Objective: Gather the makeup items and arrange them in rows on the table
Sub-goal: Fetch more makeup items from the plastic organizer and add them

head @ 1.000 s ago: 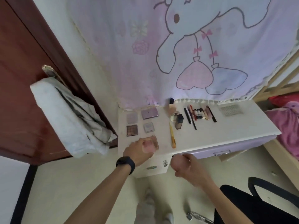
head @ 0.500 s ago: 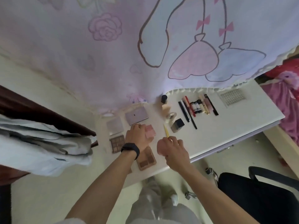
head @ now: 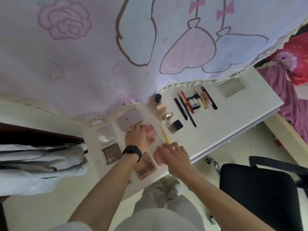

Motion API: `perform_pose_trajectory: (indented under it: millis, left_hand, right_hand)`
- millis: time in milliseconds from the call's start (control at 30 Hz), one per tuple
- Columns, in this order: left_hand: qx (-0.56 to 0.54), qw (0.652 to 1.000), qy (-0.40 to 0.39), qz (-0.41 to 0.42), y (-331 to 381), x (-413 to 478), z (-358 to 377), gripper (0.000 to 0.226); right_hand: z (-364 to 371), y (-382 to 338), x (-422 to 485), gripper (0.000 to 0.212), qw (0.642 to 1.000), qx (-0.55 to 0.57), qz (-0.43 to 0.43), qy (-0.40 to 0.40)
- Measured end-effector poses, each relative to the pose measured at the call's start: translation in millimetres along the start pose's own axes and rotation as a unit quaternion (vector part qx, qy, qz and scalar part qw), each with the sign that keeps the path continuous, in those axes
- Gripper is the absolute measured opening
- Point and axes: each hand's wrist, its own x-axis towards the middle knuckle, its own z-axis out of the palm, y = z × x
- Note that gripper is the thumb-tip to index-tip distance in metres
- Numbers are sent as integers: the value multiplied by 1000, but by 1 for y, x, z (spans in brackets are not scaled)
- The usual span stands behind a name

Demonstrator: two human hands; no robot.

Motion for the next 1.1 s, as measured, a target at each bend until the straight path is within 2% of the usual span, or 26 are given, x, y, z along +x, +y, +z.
perform_pose_trajectory:
  millis: [233, 600, 733, 867, 1000, 1100]
  left_hand:
    - [2, 1000, -3, -6, 6, 2, 8, 68]
    - [34, 999, -32, 17, 9, 2, -4, 68]
    - [47, 998, -29, 37, 4, -13, -20, 51]
    - [47, 997, -20, 59, 10, -45, -31, 45]
    - [49, 988, -29, 141, 47, -86, -34, 39]
    - [67, 968, -27, 239, 101, -122, -31, 35]
  right_hand:
    - [19, 0, -10, 93, 1000, 10, 5, -10]
    - [19, -2, -17, 97, 1000, 20, 20, 9]
    - [9, -1, -43, 86, 996, 51, 41, 66]
    - [7, 7, -91, 64, 975, 146, 120, 116]
    - [17, 20, -165, 46, 946, 203, 192, 166]
    - [34, 31, -234, 37, 897, 237, 270, 259]
